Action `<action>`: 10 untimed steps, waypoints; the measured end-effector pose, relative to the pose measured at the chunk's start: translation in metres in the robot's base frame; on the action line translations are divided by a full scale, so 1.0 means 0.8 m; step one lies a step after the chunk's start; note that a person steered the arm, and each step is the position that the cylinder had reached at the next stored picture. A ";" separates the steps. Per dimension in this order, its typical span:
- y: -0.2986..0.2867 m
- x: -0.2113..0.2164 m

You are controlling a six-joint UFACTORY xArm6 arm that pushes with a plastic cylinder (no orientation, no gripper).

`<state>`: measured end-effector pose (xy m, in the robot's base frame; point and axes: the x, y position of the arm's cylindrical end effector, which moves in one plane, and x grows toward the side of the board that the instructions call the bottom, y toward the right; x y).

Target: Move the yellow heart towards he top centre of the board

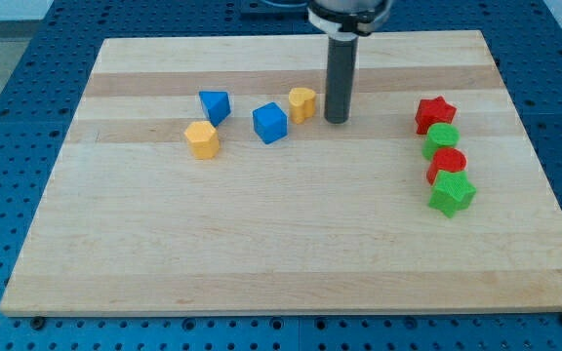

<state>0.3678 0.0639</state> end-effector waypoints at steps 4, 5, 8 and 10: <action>-0.014 -0.004; -0.039 -0.003; -0.089 -0.030; -0.083 -0.042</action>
